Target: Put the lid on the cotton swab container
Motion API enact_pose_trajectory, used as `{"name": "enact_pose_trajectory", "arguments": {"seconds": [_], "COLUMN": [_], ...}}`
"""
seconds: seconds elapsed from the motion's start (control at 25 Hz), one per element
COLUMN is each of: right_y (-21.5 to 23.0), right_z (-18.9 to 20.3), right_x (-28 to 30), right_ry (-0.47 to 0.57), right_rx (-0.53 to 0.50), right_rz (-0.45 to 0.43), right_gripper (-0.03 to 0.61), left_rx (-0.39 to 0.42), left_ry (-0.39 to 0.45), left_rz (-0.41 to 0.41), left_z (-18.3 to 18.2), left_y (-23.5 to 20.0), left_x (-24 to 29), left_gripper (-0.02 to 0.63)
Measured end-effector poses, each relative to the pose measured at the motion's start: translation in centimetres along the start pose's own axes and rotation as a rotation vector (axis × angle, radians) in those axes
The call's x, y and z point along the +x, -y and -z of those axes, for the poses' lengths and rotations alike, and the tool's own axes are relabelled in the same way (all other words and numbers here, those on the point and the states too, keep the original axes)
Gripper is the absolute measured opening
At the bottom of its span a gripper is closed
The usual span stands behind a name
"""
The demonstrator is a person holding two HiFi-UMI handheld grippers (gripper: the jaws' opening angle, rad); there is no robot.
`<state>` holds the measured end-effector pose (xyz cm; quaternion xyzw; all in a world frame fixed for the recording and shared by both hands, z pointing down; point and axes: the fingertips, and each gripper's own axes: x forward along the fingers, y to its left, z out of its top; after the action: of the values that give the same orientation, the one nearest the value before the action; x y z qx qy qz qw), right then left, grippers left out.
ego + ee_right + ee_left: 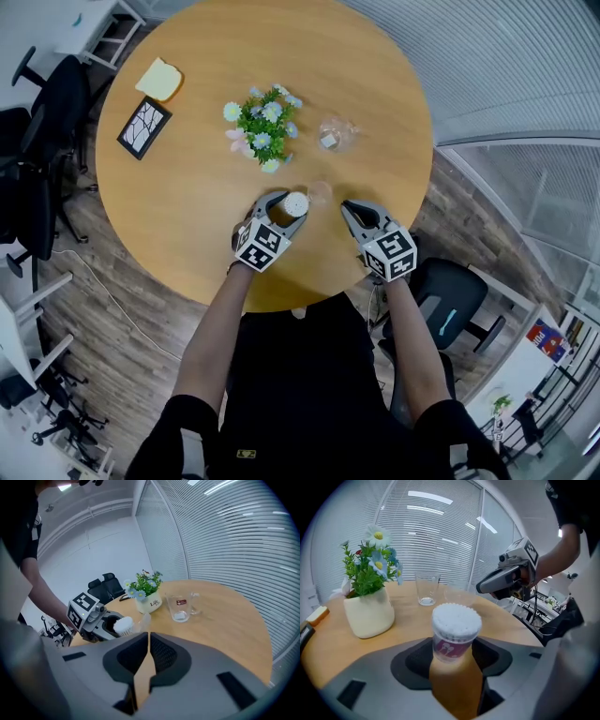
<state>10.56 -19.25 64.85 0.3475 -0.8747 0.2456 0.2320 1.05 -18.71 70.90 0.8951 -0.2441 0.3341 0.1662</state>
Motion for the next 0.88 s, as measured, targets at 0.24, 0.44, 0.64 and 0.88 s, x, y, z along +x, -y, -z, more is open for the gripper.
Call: {"name": "enact_pose_trajectory", "arguments": {"seconds": [0.24, 0.44, 0.64, 0.88], "right_y": [0.4, 0.2, -0.1, -0.4], "right_z": [0.2, -0.1, -0.1, -0.8], "right_x": [1.7, 2.9, 3.4, 3.2], "right_ry": [-0.033, -0.041, -0.04, -0.019], "right_rx": [-0.011, -0.027, -0.023, -0.02], "right_rz": [-0.005, -0.029, -0.037, -0.036], "right_gripper": [0.011, 0.011, 0.011, 0.011], "left_rx": [0.016, 0.006, 0.015, 0.016], "left_ry": [0.002, -0.01, -0.013, -0.012], "left_rz": [-0.043, -0.012, -0.005, -0.005], "left_z": [0.1, 0.1, 0.2, 0.2], "left_y": [-0.1, -0.1, 0.1, 0.1], "left_x": [0.1, 0.3, 0.1, 0.1], "left_gripper": [0.253, 0.253, 0.253, 0.253]}}
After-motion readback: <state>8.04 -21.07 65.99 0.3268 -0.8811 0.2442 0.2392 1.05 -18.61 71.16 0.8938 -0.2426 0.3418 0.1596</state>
